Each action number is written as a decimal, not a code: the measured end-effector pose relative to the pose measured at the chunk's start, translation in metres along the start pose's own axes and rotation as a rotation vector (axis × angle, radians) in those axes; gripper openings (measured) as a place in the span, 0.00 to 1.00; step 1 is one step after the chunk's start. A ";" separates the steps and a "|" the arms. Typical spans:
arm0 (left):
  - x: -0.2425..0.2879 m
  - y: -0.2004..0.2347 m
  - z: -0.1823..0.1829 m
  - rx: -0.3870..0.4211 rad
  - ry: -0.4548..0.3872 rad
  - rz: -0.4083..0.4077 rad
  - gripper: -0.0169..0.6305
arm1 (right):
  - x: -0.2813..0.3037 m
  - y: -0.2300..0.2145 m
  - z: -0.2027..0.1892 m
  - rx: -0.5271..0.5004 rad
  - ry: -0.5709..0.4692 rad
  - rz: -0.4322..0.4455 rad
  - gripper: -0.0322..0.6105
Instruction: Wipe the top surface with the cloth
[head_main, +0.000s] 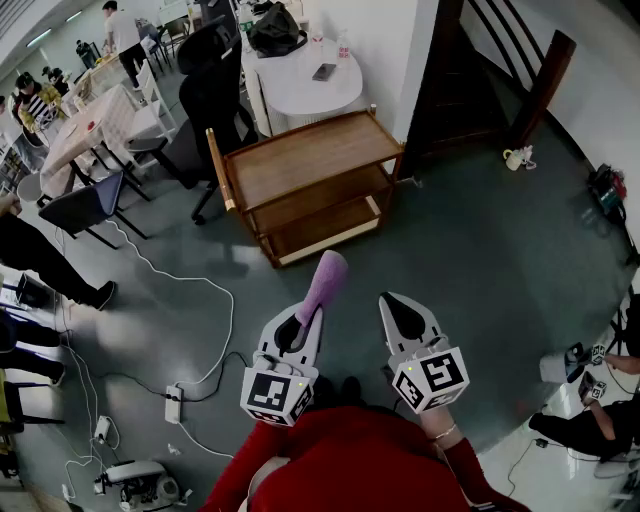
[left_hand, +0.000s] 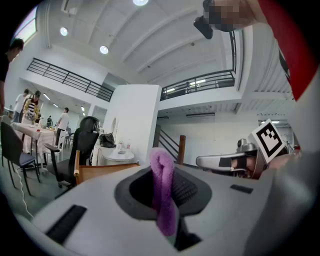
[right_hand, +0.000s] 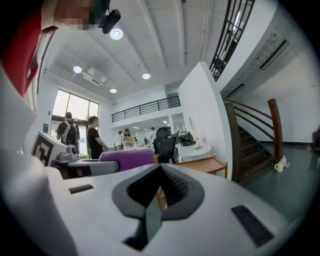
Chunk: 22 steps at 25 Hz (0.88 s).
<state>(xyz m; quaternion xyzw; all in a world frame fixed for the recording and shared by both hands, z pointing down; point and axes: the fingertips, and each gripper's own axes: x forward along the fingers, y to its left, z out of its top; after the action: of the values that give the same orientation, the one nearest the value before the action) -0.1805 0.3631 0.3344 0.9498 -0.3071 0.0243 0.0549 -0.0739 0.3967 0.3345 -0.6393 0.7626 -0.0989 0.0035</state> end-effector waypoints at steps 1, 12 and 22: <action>0.001 0.000 0.000 -0.002 0.001 0.002 0.11 | 0.000 -0.001 0.000 0.001 0.001 0.000 0.07; 0.013 0.004 -0.005 -0.018 0.023 0.024 0.11 | 0.008 -0.014 -0.005 0.034 0.021 0.006 0.07; 0.042 0.003 -0.006 -0.018 0.042 0.033 0.11 | 0.010 -0.043 0.001 0.057 0.008 0.010 0.07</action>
<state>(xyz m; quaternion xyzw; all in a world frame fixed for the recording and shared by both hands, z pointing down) -0.1485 0.3374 0.3441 0.9434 -0.3217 0.0424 0.0694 -0.0339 0.3795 0.3415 -0.6345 0.7628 -0.1234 0.0191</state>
